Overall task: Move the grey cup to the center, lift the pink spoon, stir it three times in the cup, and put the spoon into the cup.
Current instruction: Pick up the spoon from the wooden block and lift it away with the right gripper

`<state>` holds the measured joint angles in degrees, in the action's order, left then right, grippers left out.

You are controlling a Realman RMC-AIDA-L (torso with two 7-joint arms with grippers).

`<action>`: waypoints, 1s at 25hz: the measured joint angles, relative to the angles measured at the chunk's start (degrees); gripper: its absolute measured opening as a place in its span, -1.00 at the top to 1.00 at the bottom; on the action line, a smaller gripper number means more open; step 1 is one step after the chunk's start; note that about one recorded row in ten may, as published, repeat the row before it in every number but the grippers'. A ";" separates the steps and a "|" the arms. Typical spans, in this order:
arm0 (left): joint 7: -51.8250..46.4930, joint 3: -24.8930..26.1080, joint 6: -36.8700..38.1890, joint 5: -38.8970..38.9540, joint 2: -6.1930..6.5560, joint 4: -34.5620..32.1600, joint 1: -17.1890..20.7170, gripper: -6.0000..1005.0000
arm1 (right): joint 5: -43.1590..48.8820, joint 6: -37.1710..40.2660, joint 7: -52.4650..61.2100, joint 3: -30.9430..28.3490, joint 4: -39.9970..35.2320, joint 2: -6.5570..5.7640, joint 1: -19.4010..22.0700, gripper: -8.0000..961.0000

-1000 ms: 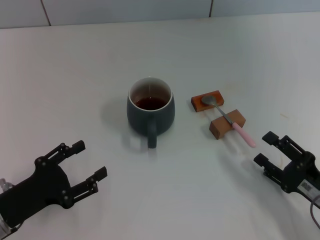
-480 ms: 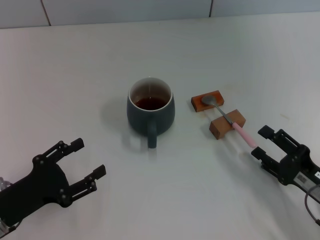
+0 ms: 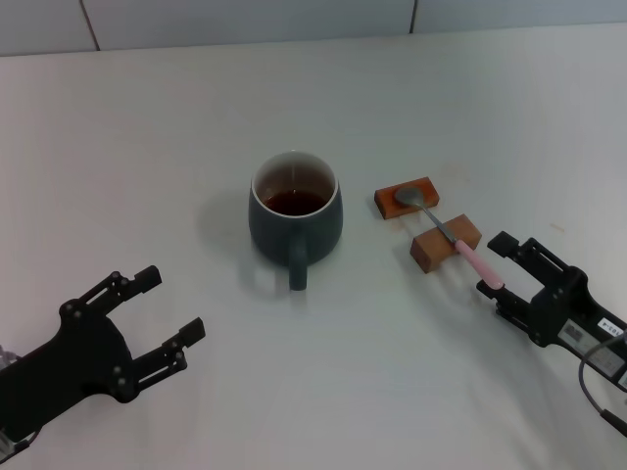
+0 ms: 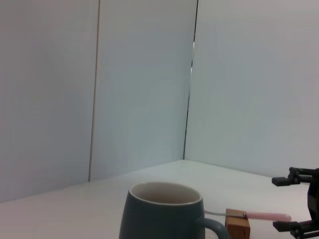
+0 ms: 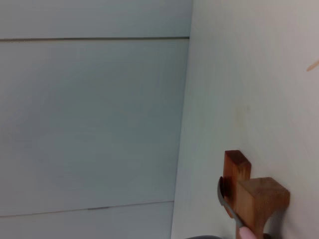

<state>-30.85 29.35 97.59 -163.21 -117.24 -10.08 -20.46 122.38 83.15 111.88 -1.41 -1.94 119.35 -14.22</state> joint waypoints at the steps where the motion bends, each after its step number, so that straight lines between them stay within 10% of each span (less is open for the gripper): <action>1: 0.00 0.00 0.20 0.18 0.00 -0.03 0.00 -0.62 | 0.00 -0.17 0.02 0.00 0.02 0.00 -0.19 -0.42; 25: 0.00 0.00 1.31 1.81 0.44 -0.03 -0.02 -0.62 | -0.05 -3.87 0.32 0.04 1.44 0.00 -2.29 -0.32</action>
<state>-30.85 29.35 98.91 -161.41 -116.80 -10.12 -20.48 122.34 79.28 112.20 -1.37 -0.49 119.35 -16.51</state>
